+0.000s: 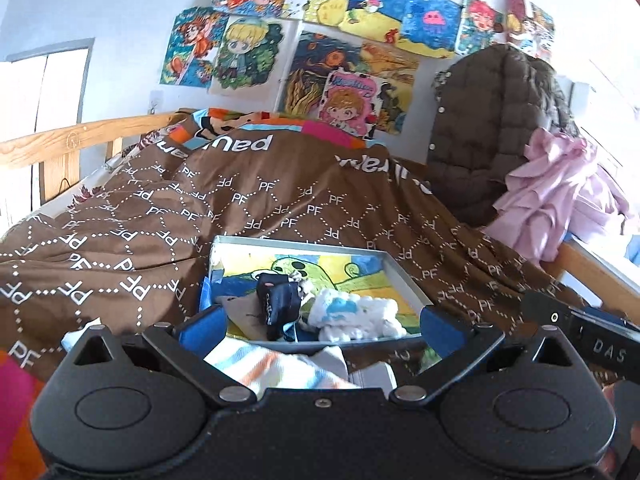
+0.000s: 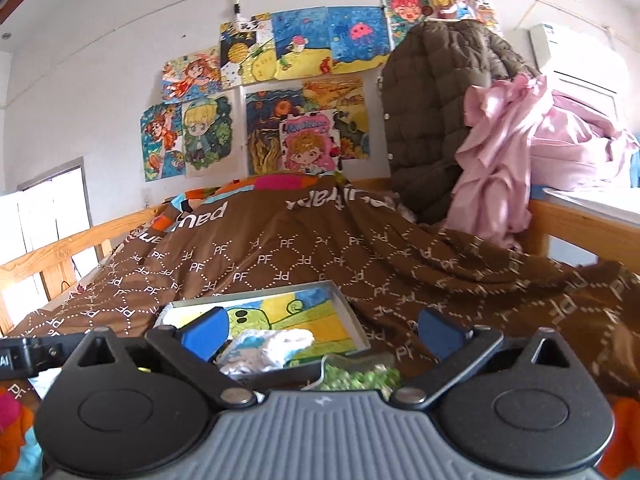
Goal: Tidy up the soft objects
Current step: 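Move both grippers back from the tray toward the pile of soft items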
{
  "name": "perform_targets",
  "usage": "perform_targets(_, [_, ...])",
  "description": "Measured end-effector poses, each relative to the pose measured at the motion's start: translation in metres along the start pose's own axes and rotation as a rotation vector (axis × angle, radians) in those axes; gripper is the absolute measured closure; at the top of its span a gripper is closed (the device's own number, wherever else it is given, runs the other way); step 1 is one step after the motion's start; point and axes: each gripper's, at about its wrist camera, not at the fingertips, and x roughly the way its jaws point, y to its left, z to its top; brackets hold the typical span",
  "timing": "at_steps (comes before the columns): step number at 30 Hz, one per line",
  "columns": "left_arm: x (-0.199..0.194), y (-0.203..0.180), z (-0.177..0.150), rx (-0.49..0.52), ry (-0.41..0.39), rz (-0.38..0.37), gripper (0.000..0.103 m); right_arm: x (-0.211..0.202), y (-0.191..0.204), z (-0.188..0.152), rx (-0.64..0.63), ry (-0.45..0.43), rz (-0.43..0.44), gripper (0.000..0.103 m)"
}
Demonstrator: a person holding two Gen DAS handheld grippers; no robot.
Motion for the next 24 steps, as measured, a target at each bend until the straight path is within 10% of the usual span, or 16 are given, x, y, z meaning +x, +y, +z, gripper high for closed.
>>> perform_targets(11, [-0.041,0.001,-0.042,0.051,0.04,-0.027,0.001,-0.065,-0.013,-0.03,0.106,0.059,0.002,0.0])
perform_targets(24, [-0.044,0.006,-0.098,0.117,0.173,-0.072,0.001,-0.048,-0.019,-0.061,0.14,0.364,-0.18,0.0])
